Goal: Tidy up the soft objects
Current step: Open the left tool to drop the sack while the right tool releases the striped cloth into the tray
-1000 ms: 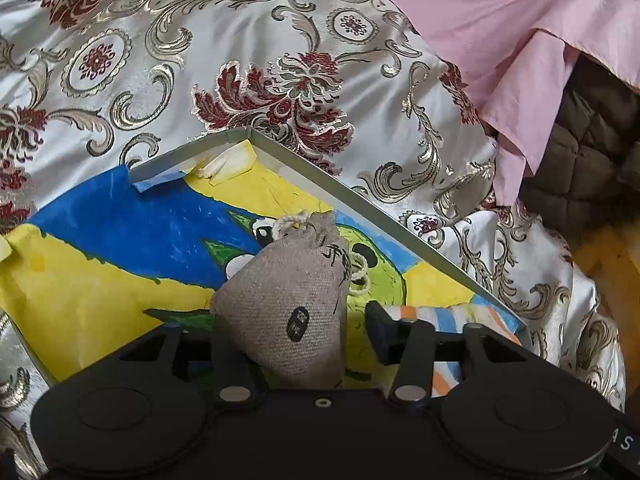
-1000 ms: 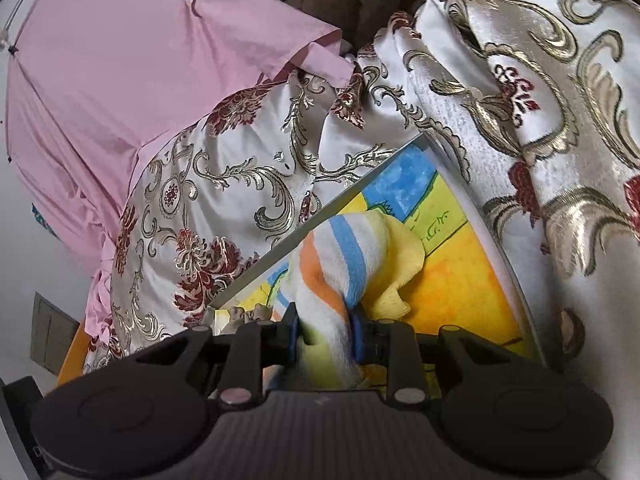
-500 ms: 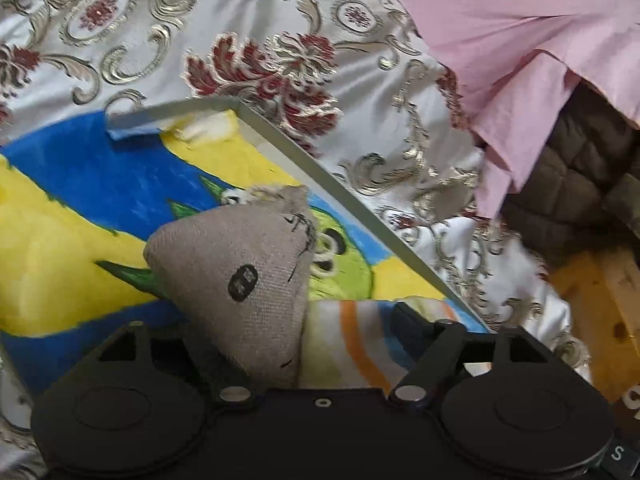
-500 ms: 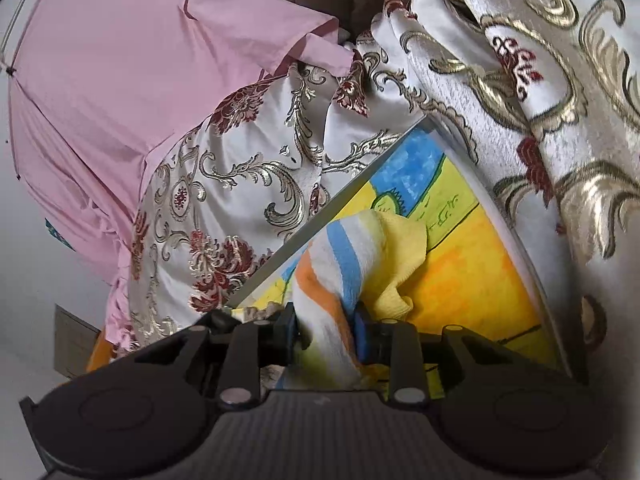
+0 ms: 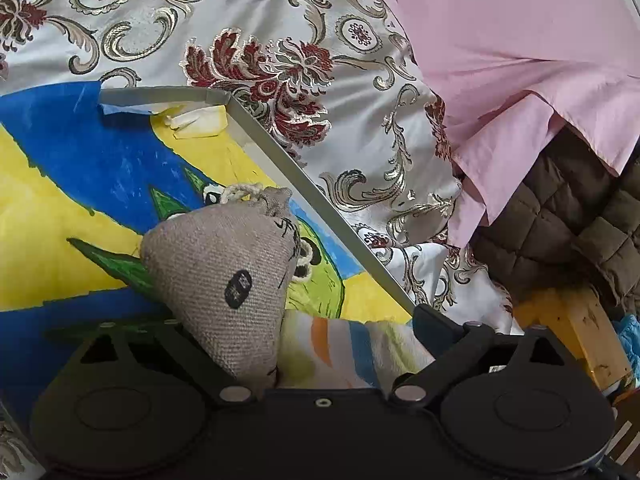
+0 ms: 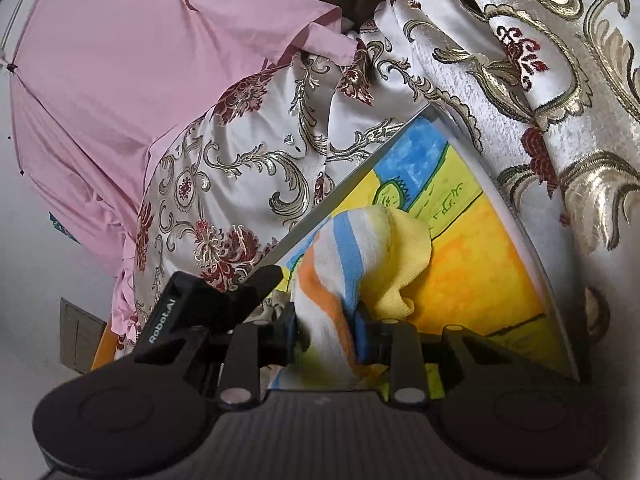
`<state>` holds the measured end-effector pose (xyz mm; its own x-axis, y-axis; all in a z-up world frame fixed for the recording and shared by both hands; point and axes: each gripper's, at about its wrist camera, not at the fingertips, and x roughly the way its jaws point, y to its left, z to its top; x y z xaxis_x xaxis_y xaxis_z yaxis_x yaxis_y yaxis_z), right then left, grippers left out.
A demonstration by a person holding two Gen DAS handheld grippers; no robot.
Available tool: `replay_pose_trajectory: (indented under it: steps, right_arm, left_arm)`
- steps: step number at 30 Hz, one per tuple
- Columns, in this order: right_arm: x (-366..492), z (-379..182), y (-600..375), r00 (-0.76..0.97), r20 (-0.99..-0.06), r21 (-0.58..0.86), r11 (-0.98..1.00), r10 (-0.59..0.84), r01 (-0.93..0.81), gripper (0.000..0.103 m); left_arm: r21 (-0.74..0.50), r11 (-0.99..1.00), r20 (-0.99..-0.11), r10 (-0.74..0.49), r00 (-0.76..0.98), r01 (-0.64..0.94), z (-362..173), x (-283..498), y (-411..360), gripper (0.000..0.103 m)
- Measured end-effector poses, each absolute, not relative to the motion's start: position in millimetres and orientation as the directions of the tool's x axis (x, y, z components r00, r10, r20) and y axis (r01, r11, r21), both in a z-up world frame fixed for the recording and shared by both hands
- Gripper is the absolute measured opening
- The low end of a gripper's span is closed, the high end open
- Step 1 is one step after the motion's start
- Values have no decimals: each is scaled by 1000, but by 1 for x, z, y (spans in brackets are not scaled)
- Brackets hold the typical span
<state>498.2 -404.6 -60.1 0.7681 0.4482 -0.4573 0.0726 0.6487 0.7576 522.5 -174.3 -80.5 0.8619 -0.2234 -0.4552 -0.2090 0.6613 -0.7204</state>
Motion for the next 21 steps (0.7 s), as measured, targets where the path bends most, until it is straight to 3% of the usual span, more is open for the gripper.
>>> replay_pose_trajectory:
  steps: [9, 13, 21]
  right_arm:
    - [497, -58, -404, 769, -481, 724, 685, 422, 77, 45]
    - [493, -51, -403, 770, -491, 695, 717, 408, 63, 59]
    - [472, -30, -401, 789, -506, 628, 776, 350, 58, 68]
  left_arm:
    - [-726, 651, -461, -225, 858, -220, -80, 517, -166, 100]
    - [-728, 649, -473, -245, 846, -219, -75, 509, -158, 101]
    - [-671, 717, -519, -273, 810, -188, -44, 506, -137, 102]
